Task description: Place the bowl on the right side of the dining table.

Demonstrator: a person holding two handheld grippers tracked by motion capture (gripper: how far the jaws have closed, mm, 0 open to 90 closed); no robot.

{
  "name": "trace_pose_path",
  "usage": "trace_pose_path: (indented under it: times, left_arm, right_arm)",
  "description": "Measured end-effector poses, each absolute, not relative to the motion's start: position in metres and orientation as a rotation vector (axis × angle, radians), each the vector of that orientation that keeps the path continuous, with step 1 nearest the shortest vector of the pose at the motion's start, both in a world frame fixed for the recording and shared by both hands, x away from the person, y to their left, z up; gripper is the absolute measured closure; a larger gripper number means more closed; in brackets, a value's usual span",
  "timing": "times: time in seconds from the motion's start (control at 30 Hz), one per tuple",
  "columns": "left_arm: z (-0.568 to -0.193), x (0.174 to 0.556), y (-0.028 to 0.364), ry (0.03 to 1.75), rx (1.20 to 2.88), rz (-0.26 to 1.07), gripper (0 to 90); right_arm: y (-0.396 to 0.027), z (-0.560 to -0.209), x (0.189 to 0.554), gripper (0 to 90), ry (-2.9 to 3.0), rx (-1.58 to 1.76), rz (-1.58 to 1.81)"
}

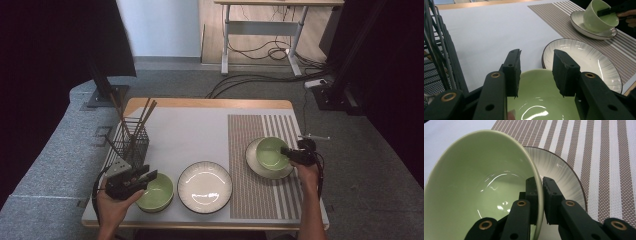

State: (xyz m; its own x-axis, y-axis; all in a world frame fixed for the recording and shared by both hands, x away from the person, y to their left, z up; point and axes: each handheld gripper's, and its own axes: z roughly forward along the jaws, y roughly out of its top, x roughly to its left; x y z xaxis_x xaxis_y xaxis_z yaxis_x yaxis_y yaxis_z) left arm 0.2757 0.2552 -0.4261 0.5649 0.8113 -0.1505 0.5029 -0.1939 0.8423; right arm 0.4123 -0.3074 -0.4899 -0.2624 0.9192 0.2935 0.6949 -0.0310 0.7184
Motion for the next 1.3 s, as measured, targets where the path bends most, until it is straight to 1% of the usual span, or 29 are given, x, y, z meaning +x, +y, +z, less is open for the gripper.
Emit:
trace_pose_path:
  times: [1.3]
  left_arm:
    - [-0.4280, 0.2764, 0.2549, 1.075, 1.864, 0.405, 57.9]
  right_arm:
    - [-0.3014, -0.4990, 0.4217, 80.9, 1.955, 1.769, 1.210]
